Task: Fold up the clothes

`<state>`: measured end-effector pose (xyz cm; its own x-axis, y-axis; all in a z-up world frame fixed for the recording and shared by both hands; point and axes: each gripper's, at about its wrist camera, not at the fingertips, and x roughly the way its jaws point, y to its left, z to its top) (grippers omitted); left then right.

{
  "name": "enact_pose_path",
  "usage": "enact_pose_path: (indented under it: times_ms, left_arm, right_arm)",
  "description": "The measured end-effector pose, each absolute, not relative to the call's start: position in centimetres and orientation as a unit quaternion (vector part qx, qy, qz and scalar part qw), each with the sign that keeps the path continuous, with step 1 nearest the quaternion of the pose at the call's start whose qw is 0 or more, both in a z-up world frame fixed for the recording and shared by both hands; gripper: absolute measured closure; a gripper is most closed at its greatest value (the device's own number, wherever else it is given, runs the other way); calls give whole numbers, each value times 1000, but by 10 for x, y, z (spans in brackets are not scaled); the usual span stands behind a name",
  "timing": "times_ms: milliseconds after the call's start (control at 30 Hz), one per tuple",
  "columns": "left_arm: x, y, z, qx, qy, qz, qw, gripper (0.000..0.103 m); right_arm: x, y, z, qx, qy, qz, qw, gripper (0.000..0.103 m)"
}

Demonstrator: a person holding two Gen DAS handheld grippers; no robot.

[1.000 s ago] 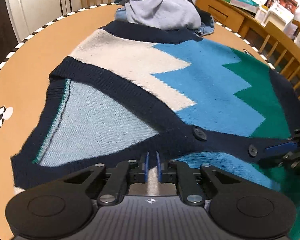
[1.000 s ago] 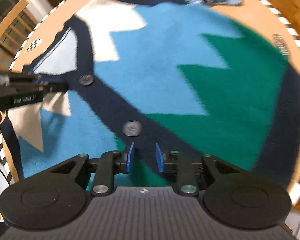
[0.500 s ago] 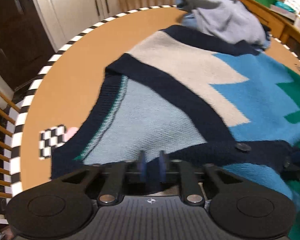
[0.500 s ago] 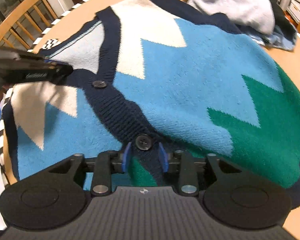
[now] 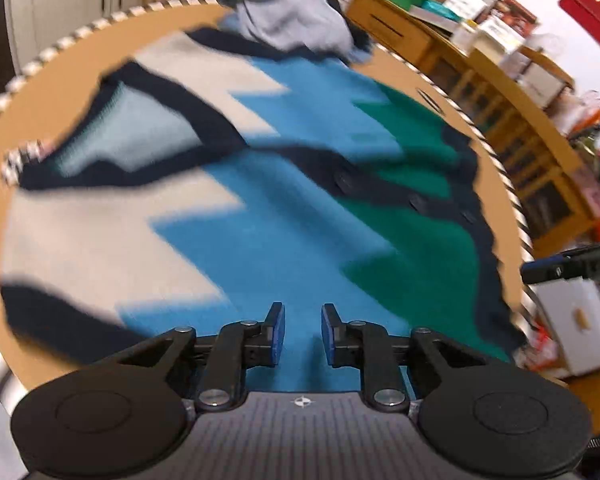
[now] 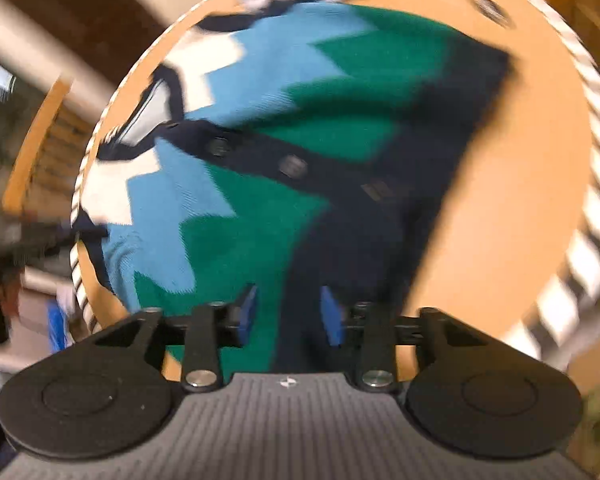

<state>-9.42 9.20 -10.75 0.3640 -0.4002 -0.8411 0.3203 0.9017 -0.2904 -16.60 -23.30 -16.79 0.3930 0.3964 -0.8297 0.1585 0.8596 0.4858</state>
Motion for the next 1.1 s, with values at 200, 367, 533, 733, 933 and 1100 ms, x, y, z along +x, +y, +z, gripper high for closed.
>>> enact_pose_path:
  times_ms: [200,367,533,733,933,1100]
  left_arm:
    - [-124,75,-122,-8,535,-229,813,76]
    - [-118,61,-130,11,528,-243,814,72]
    - [-121,57,-121,32,508,-256,822,66]
    - [-119,60,-127,32,519,-248,817,65]
    - [-121,60,-140,43,536,-244,807,65]
    - [-116,65,-135,45,536,-244,807,64]
  right_arm:
    - [-212,-230,-194,279,561,68,776,57]
    - [-213,-208,-207,250,574,71,777,103]
    - [-230,-205,-180,308,532,107,782,103]
    - [-220,-224,-184,245,522,31,817,67]
    - [-212,-213,-214,259,559,68,785,73]
    - [-220,-208,-194,303,538,93,781,98]
